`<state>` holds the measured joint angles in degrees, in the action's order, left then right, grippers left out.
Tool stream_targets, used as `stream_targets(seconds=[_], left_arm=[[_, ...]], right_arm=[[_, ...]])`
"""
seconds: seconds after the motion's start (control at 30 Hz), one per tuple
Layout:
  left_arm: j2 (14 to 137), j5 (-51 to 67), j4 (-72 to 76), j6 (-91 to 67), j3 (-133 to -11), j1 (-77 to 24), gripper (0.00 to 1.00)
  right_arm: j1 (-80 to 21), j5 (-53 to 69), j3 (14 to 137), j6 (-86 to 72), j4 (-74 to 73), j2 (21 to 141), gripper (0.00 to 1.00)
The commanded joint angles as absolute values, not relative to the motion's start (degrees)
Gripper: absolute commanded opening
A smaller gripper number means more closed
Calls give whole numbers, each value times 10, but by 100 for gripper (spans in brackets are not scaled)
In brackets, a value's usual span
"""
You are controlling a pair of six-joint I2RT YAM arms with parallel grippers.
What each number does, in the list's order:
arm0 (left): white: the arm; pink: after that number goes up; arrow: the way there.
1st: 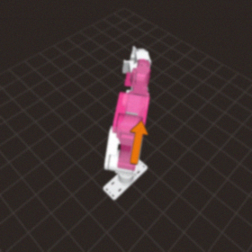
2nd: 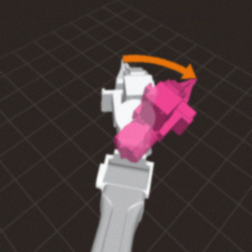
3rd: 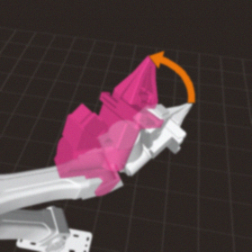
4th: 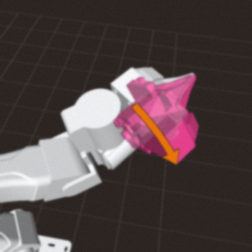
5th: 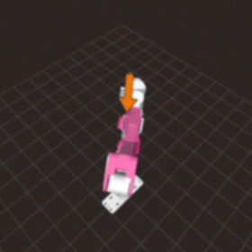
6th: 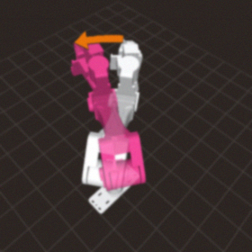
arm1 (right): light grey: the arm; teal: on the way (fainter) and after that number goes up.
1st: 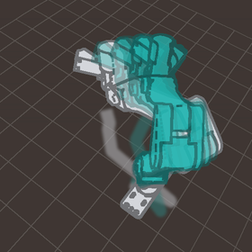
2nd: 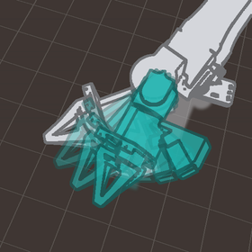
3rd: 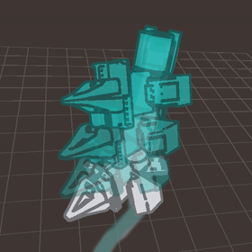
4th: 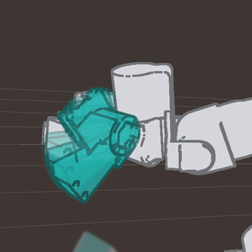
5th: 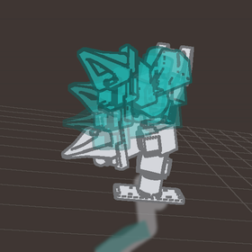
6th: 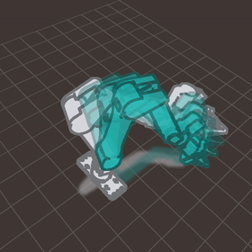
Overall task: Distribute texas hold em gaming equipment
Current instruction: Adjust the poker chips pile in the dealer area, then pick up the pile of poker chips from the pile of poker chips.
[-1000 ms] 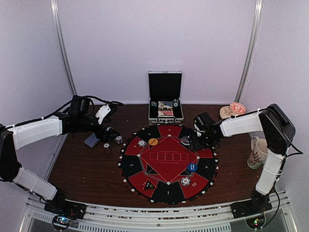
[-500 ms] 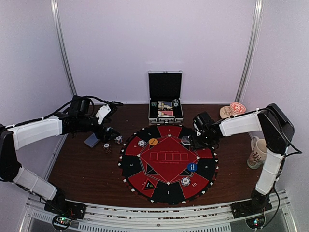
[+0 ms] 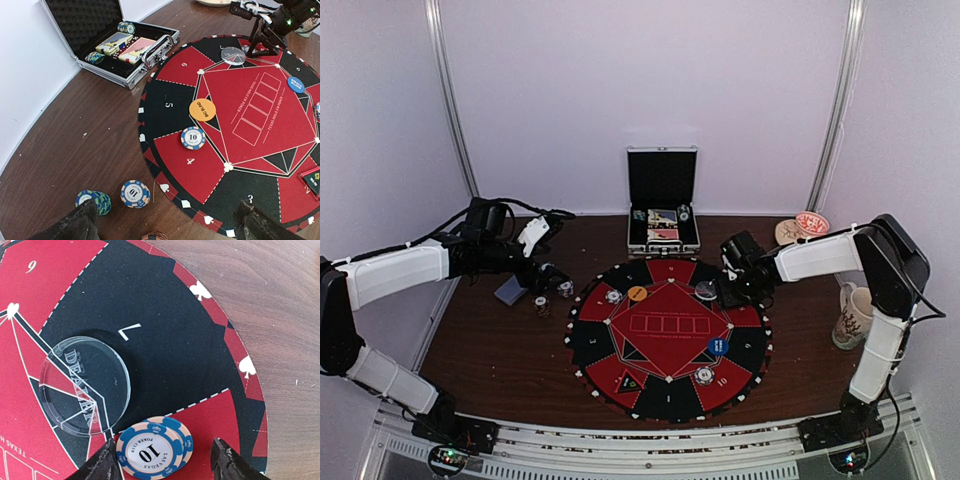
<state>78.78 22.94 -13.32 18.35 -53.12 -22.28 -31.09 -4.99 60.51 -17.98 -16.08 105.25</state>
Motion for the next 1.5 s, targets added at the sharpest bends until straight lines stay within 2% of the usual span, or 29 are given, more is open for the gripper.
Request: stream_targets(seconds=[0.0, 0.17, 0.4, 0.47, 0.63, 0.9, 1.07, 1.23, 1.47], left_arm=[[785, 232, -108, 182, -527, -221, 98], [785, 232, -109, 182, -527, -221, 98], [784, 232, -109, 182, -526, -221, 98], [784, 232, -109, 181, -526, -221, 98], [788, 223, -107, 179, -527, -221, 98], [803, 191, -105, 173, -532, -220, 98], [823, 178, -105, 172, -537, -215, 98], [842, 172, -103, 167, -543, -205, 98], [862, 148, -90, 160, -545, -196, 98]], right_arm=[[-306, -64, 612, -184, -159, 1057, 63], [-305, -64, 612, -185, -159, 1057, 59], [-304, -65, 612, -184, -159, 1054, 59], [-304, -64, 612, -185, -159, 1053, 62], [-305, -47, 610, -186, -151, 1032, 75], [-314, -18, 576, -197, -127, 907, 94], [-340, -26, 564, -208, -145, 813, 100], [-390, -88, 536, -221, -172, 725, 100], [-417, -188, 406, -239, -87, 664, 100]])
